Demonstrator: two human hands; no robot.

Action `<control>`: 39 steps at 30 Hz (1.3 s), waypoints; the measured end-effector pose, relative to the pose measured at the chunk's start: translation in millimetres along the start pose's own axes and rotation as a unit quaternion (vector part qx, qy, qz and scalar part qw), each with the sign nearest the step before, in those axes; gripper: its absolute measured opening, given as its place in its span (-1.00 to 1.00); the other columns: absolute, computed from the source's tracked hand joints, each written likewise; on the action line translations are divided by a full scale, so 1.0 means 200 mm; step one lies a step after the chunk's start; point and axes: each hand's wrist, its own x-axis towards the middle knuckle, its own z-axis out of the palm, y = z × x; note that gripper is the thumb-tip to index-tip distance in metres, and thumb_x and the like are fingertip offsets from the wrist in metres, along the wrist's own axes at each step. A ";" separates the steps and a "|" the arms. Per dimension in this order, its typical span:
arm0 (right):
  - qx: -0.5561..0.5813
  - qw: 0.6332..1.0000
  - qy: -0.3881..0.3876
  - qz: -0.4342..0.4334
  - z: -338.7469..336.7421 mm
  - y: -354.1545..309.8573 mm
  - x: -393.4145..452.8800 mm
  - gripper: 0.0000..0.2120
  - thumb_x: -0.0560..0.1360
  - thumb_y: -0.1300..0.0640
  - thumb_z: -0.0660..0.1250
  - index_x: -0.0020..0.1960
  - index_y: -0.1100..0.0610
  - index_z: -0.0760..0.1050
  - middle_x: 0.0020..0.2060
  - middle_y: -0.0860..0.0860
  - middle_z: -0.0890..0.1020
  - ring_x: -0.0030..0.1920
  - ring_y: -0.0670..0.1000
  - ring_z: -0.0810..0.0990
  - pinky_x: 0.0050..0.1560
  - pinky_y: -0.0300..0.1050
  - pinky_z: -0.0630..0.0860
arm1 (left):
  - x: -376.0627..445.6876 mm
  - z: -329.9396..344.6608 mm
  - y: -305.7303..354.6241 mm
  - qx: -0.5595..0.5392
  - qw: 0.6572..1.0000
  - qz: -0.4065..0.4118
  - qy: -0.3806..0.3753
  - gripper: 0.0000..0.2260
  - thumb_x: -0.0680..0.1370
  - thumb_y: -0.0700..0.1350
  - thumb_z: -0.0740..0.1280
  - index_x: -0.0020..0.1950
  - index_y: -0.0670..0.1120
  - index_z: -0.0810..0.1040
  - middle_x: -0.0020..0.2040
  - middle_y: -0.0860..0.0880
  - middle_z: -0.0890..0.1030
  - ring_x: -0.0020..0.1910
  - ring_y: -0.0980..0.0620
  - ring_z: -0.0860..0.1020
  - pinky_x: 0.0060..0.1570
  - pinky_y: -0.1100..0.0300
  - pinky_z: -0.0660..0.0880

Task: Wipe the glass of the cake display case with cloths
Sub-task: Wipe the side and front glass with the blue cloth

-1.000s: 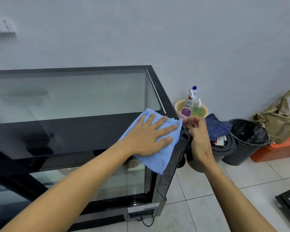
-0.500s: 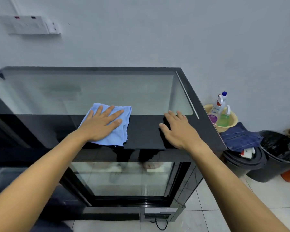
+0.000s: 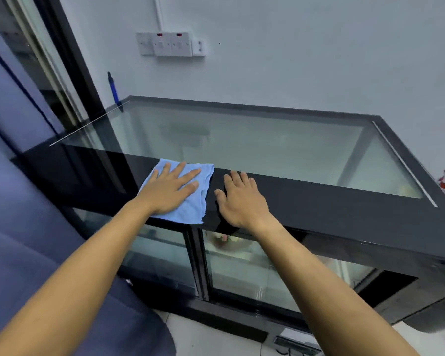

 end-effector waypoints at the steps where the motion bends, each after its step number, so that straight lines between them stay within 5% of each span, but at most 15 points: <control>1: 0.000 1.000 0.006 -0.004 0.02 -0.10 0.04 -0.41 0.74 -0.08 -0.06 0.67 0.20 0.02 0.67 0.12 0.01 0.67 0.12 -0.11 0.65 0.07 -0.16 | -0.02 -0.02 -0.10 -0.001 1.000 -0.003 0.003 -0.53 0.69 0.30 -0.09 0.61 0.43 -0.06 0.71 0.10 -0.11 0.68 -0.10 -0.20 0.62 -0.16 -0.24; 6: 0.018 0.998 0.050 -0.027 0.13 -0.54 0.22 -0.48 0.74 -0.03 -0.03 0.62 0.18 0.20 0.60 0.08 0.26 0.63 0.12 0.08 0.60 0.02 -0.05 | -0.09 -0.08 -0.50 0.016 1.000 0.020 0.017 -0.29 0.48 0.56 -0.28 0.62 0.41 -0.07 0.71 0.07 -0.06 0.68 -0.13 -0.14 0.62 -0.20 -0.16; 9: 0.041 0.999 0.025 0.005 0.27 -0.76 0.29 -0.47 0.74 -0.07 -0.01 0.63 0.15 0.19 0.63 0.07 0.20 0.64 0.12 0.05 0.60 0.01 -0.07 | -0.12 -0.08 -0.71 0.031 0.997 0.054 0.054 -0.12 0.36 0.66 -0.28 0.64 0.37 -0.01 0.70 0.06 0.05 0.68 -0.13 -0.02 0.61 -0.20 -0.06; 12: 0.041 0.997 0.056 0.042 0.39 -0.87 0.32 -0.47 0.73 -0.11 -0.02 0.61 0.11 0.23 0.62 0.03 0.24 0.63 0.11 0.11 0.61 0.01 -0.04 | -0.10 -0.07 -0.81 0.014 0.990 0.102 0.093 -0.18 0.41 0.60 -0.07 0.61 0.31 0.20 0.62 0.08 0.26 0.62 -0.01 0.17 0.59 -0.10 0.08; 15: 0.143 0.979 0.123 0.082 0.41 -0.87 0.31 -0.49 0.74 -0.13 -0.12 0.61 -0.05 0.25 0.58 -0.15 0.31 0.62 -0.05 0.16 0.57 -0.14 0.02 | -0.03 -0.12 -0.86 -0.102 0.984 0.114 0.094 -0.34 0.54 0.43 -0.06 0.58 0.25 0.32 0.54 0.09 0.39 0.57 0.04 0.25 0.58 -0.02 0.13; 19: 0.172 0.972 0.129 0.099 0.39 -0.86 0.30 -0.54 0.73 -0.16 -0.12 0.56 -0.18 0.29 0.52 -0.28 0.35 0.61 -0.13 0.13 0.50 -0.06 0.17 | 0.02 -0.18 -0.84 -0.126 0.985 0.094 0.074 -0.50 0.71 0.09 0.08 0.66 0.09 0.18 0.63 0.05 0.28 0.65 -0.11 0.09 0.62 -0.12 -0.03; 23: 0.078 0.985 0.132 0.078 0.43 -0.84 0.31 -0.57 0.72 -0.08 -0.02 0.52 -0.05 0.37 0.46 -0.17 0.43 0.57 -0.04 0.24 0.58 -0.01 0.15 | 0.05 -0.18 -0.79 -0.085 0.994 0.069 0.001 -0.49 0.71 0.14 0.06 0.66 0.06 0.16 0.68 0.05 0.13 0.68 -0.11 -0.07 0.61 -0.16 -0.17; 26: 0.047 0.987 0.142 0.064 0.46 -0.82 0.32 -0.54 0.71 -0.08 -0.01 0.54 0.01 0.36 0.49 -0.11 0.42 0.55 -0.02 0.28 0.62 -0.01 0.08 | 0.03 -0.15 -0.79 -0.129 0.988 0.066 0.057 -0.62 0.71 0.11 0.11 0.49 0.02 0.37 0.50 0.08 0.41 0.65 -0.07 0.08 0.59 -0.07 -0.10; 32: 0.003 0.983 0.182 0.030 0.49 -0.82 0.27 -0.53 0.72 -0.06 0.04 0.59 0.04 0.32 0.55 -0.06 0.39 0.59 0.03 0.25 0.62 -0.05 0.02 | -0.13 -0.06 -0.90 -0.161 0.954 0.062 0.247 -0.71 0.73 0.04 0.14 0.35 -0.03 0.52 0.28 0.02 0.60 0.45 -0.03 0.39 0.40 0.14 0.23; 36: -0.019 0.983 0.180 -0.010 0.52 -0.83 0.22 -0.47 0.74 -0.09 -0.02 0.67 0.01 0.13 0.65 -0.02 0.18 0.66 -0.02 0.00 0.65 -0.09 -0.17 | -0.19 0.06 -1.32 -0.184 0.907 0.043 0.377 -0.56 0.71 0.03 0.09 0.50 -0.13 0.46 0.49 -0.09 0.50 0.56 -0.08 0.30 0.62 -0.08 0.06; 39: -0.045 0.966 0.250 -0.052 0.62 -0.88 0.22 -0.45 0.74 -0.04 0.00 0.69 0.02 0.02 0.68 -0.01 -0.01 0.67 -0.02 -0.16 0.65 -0.04 -0.23 | -0.17 0.15 -1.63 -0.157 0.893 -0.003 0.421 -0.48 0.71 0.03 0.07 0.64 -0.17 0.21 0.66 -0.11 0.21 0.66 -0.12 0.09 0.63 0.06 -0.20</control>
